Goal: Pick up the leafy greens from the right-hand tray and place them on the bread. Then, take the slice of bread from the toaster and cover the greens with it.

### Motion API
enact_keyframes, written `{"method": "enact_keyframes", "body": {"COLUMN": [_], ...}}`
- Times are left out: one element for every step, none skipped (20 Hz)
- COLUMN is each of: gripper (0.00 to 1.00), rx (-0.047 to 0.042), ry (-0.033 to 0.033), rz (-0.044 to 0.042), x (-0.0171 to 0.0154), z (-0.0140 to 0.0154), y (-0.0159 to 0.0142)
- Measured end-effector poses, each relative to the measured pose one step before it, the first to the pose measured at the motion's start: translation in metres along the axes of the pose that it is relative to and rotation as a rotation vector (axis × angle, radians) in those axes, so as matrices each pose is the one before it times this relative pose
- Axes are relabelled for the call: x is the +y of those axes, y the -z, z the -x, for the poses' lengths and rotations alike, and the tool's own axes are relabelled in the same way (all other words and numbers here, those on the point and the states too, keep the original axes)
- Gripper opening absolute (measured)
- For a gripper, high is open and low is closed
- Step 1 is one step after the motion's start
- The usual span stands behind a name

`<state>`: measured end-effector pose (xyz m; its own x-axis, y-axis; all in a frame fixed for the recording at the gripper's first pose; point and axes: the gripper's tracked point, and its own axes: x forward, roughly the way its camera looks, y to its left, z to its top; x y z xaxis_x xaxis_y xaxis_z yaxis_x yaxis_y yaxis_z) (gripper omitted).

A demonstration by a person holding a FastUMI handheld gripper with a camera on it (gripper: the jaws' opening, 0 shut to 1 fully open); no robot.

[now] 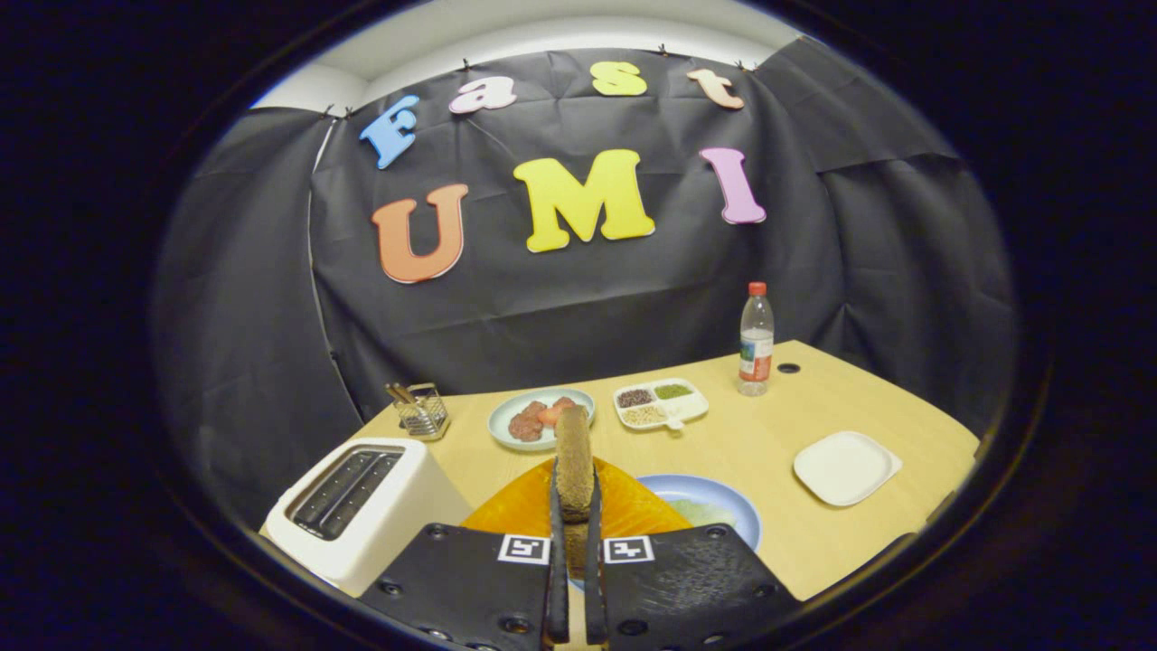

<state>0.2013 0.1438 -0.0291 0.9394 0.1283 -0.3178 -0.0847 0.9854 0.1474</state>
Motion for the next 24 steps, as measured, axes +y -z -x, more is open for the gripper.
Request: {"method": "enact_keyframes", "body": {"gripper": [0.07,0.07,0.07,0.07,0.07,0.07,0.07,0.07,0.07,0.07,0.07,0.07,0.07,0.07,0.07,0.07,0.07,0.1,0.11,0.12,0.11,0.16,0.21,0.21], "rx": [0.00972,0.00167,-0.00022,0.00172,0.00667,0.00434,0.00349,0.00651,0.00953,0.01168,0.01005,0.00463,-0.0012,-0.00074,0.00285,0.00768,0.00635,0.00767,0.00482,0.00538,0.00587,0.00681,0.00558,0.00174], "ry": [0.0037,0.00161,-0.00078,-0.00586,-0.01019,-0.01408,-0.00684,0.00269,0.00162,-0.00128,0.00334,0.00278,0.0035,0.00337,-0.00298,-0.00162,-0.00011,0.00038,-0.00413,-0.00421,0.0086,0.00648,-0.00227,0.00346], "rz": [-0.0082,-0.00846,-0.01436,-0.02495,-0.02882,-0.03361,-0.02777,-0.02164,-0.02251,-0.02146,-0.01525,-0.00893,-0.00471,-0.00429,-0.00558,-0.00773,-0.00739,-0.00404,-0.00966,-0.00887,-0.0018,0.00034,-0.00263,-0.00504], "x": [-0.00314,-0.00216,-0.00142,-0.00223,-0.00022,-0.00121,-0.00246,-0.00582,-0.00517,-0.00424,-0.00615,-0.00548,-0.00666,-0.00567,-0.00475,-0.00589,-0.00471,-0.00542,-0.00433,-0.00371,-0.00568,-0.00665,-0.00318,-0.00281], "z": [-0.00429,-0.00288,-0.00219,-0.0028,-0.00213,-0.00275,-0.00293,-0.00238,-0.00178,-0.00369,-0.00196,0.00011,-0.0001,-0.00119,-0.00088,-0.00089,-0.00107,-0.00146,-0.0014,-0.00219,-0.00139,-0.00115,-0.00304,-0.00048], "y": [0.00532,0.00411,0.00232,0.00378,0.00404,0.00319,0.00251,0.00412,0.00373,0.00337,0.00247,0.0004,-0.00065,-0.0005,0.00063,0.00208,0.00135,0.00087,0.00106,0.00165,0.00041,0.0032,0.00042,0.00018]}}
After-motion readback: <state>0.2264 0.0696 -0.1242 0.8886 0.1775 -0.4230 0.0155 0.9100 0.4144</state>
